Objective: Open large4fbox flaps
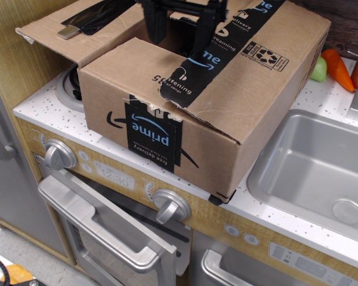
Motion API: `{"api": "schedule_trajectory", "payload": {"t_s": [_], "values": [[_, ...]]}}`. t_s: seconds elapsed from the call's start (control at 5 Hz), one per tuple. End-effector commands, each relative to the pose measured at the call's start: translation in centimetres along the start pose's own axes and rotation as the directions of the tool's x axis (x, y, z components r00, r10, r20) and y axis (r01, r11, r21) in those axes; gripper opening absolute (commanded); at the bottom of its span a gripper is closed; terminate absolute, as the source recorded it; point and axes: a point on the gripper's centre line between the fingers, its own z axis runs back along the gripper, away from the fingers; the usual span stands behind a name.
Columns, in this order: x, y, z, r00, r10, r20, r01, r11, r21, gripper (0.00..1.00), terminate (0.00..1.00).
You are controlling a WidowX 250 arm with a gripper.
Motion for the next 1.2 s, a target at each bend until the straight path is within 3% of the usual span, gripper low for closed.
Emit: {"api": "schedule_trajectory", "payload": {"t_s": [0.0,0.2,0.4,0.6,0.8,1.0], "values": [[0.0,-0.1,0.4,0.995,0.056,0.077,-0.036,0.971,-0.235,1.0,0.0],[-0.3,-1.3,0.3,0.986,0.116,0.116,-0.058,0.909,-0.413,1.0,0.0],[-0.2,-2.5,0.1,0.979,0.169,0.113,-0.082,0.836,-0.543,1.0,0.0],[-0.6,-5.1,1.1,0.969,0.207,0.137,-0.087,0.8,-0.594,1.0,0.0],[-1.0,-7.6,2.6,0.961,0.243,0.132,-0.115,0.787,-0.607,1.0,0.0],[-1.2,-9.1,4.4,0.955,0.26,0.145,-0.128,0.799,-0.588,1.0,0.0]]}}
